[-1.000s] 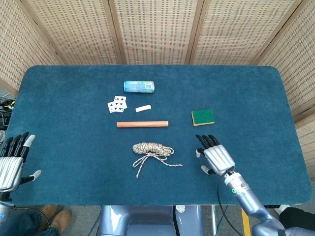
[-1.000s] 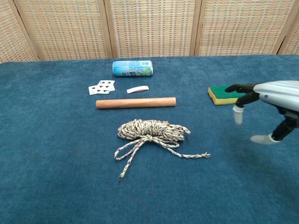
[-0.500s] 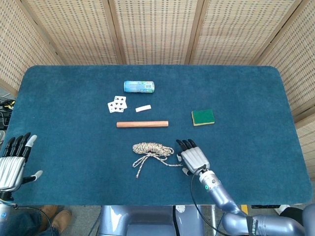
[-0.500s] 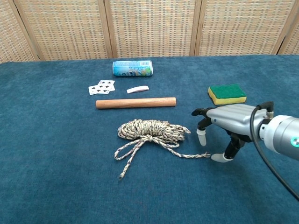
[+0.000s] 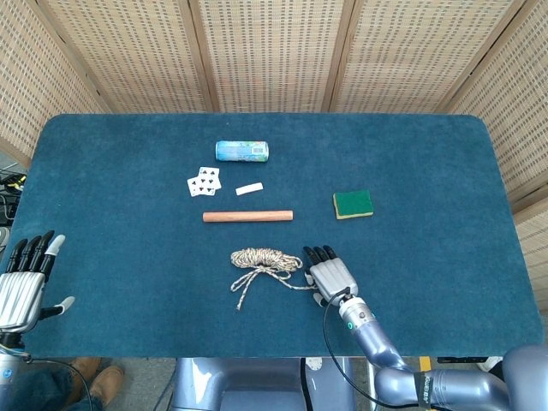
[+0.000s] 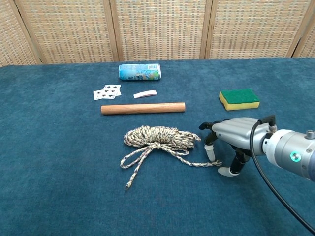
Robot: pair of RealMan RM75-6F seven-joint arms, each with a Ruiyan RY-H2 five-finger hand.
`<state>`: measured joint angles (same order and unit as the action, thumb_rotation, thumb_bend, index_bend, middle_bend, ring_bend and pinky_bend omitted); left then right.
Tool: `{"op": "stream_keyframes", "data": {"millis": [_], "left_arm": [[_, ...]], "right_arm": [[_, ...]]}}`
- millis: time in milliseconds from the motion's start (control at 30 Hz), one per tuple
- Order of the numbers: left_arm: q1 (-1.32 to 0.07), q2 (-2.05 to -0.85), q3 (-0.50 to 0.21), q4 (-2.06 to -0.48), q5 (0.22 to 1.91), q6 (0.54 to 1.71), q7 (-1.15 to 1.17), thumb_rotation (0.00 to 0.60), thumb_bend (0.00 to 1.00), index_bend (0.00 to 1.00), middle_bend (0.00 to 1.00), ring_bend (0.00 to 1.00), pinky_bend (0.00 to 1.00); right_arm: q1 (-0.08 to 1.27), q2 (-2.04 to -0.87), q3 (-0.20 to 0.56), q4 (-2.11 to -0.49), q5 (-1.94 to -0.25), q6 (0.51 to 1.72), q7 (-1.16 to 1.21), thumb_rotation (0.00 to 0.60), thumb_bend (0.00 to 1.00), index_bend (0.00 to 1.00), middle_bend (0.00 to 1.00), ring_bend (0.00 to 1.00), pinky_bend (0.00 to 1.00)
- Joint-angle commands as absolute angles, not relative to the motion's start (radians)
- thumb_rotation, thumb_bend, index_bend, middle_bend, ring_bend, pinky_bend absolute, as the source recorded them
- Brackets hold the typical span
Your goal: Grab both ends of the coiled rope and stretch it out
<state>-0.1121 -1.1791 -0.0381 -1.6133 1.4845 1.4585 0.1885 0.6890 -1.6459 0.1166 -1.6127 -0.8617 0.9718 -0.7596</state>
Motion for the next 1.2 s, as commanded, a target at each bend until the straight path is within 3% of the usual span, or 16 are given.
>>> {"op": "stream_keyframes", "data": {"millis": [33,533,900,1200], "left_arm": [[-0.112,-1.180,-0.037,-1.614,1.485,1.459,0.191,0.600,0.00,0.00,0.00,0.00,0.00],[-0.113,-1.182,-0.036,-1.615,1.482,1.457,0.194,0.600,0.00,0.00,0.00,0.00,0.00],[-0.114,-1.181,-0.034,-1.616,1.484,1.456,0.195,0.600,0.00,0.00,0.00,0.00,0.00],[-0.118,-1.190,-0.025,-1.610,1.531,1.475,0.181,0.600,0.00,0.00,0.00,0.00,0.00]], "right_arm": [[0.691,-1.649,0.110,-1.606,-0.868,0.975,-0.745,0.600,0.34,0.49,0.00,0.00,0.00],[0.709,-1.685,0.090,-1.568,-0.891,0.989,-0.711,0.600,0.37,0.51,0.00,0.00,0.00],[0.718,-1.695,0.078,-1.547,-0.905,1.003,-0.715,0.600,0.48,0.60,0.00,0.00,0.00],[0.703,-1.670,0.069,-1.544,-1.040,1.045,-0.638,0.600,0.48,0.64,0.00,0.00,0.00]]}}
